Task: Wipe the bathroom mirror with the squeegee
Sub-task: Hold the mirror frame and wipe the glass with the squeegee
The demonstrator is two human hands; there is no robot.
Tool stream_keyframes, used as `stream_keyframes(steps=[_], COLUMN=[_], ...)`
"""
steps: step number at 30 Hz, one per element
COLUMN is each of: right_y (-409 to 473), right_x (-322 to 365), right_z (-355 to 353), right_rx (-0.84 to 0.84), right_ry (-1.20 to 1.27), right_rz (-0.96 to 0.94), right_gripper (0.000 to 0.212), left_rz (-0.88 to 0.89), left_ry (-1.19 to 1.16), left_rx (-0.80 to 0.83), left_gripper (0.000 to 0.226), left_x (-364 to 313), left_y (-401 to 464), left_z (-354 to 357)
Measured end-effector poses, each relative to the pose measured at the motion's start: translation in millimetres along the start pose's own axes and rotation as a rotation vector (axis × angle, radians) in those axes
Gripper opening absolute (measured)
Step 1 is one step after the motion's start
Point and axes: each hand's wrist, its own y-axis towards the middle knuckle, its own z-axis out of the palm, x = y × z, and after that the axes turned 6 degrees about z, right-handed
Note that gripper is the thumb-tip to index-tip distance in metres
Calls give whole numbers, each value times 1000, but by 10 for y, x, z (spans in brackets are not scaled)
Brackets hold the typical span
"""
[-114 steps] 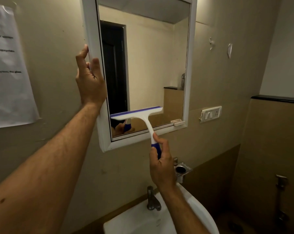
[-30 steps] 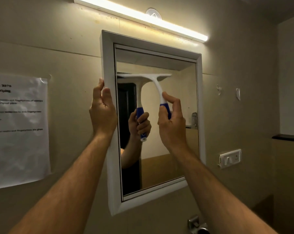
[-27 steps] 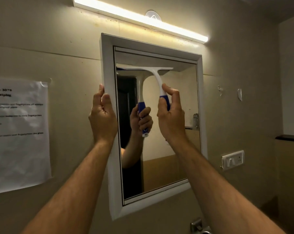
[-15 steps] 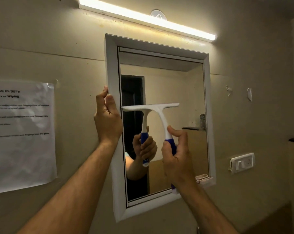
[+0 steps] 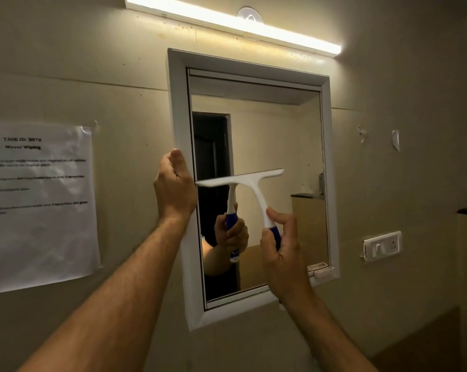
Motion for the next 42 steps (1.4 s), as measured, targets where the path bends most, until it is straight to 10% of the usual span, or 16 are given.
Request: stream_keyframes(steps=[42], right_y=[-355], right_x=[-200], right_z=[9], right_rx=[26], right_ry=[108], right_rz=[110], right_gripper=[39], left_rz=[-19], left_ry=[-18], left_rx=[-10], left_gripper=[36], left_x=[118], left_y=[-239], left_z=[-62])
